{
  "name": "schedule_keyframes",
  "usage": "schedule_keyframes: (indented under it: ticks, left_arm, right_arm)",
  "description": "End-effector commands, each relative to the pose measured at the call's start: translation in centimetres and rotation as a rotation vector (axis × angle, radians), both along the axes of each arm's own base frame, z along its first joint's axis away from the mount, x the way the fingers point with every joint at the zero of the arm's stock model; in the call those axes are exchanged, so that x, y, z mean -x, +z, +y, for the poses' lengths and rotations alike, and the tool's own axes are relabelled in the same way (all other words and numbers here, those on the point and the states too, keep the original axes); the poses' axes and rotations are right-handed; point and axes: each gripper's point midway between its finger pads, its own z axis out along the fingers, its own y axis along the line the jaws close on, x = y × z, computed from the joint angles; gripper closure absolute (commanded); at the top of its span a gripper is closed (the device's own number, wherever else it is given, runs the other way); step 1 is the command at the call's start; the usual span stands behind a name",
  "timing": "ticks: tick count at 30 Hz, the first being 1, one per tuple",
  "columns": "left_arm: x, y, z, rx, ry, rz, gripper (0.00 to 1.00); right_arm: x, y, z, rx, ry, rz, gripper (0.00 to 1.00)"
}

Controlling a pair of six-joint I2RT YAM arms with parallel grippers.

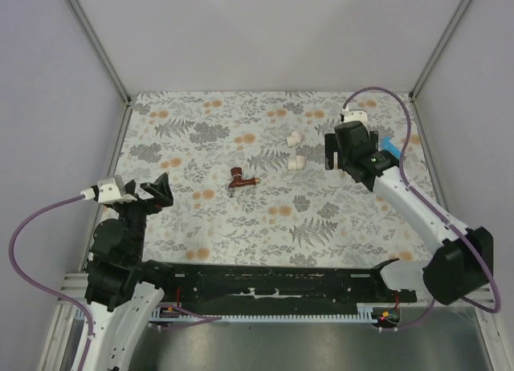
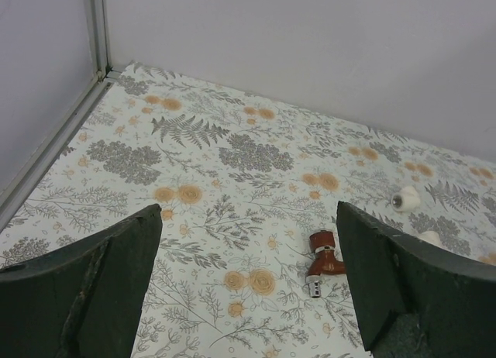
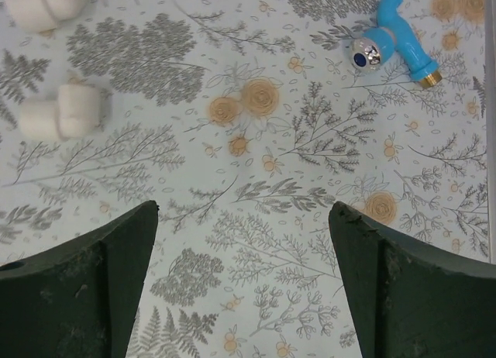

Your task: Install the water faucets

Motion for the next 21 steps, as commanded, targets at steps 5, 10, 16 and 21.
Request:
schedule_keyframes:
  ticks: [5,10,16,21]
  left_arm:
    - [0.4,1.4,-0.2,0.011,-0.02,-0.052,0.03]
    - [0.2,1.3,-0.3,0.007,-0.02,-0.043,0.03]
    - [0.0,1.1,-0.3,-0.001,-0.018,-0.037,0.04]
    - [-0.1,1.0,-0.3,-0.006,-0.02,-0.03,0.04]
  right_arm:
    - [-7.1,-4.5,-7.0,-0.159,-0.288,0.14,0.02]
    - [-10.8,-7.0,-11.2,-0.232,-0.454,0.147,0.09]
    - [-13.9,-10.2,-16.3,-0.275,-0.612,0.146,0.12]
    - [-16.1,-12.4,-18.1,-0.313,-0.658,0.16,0.15]
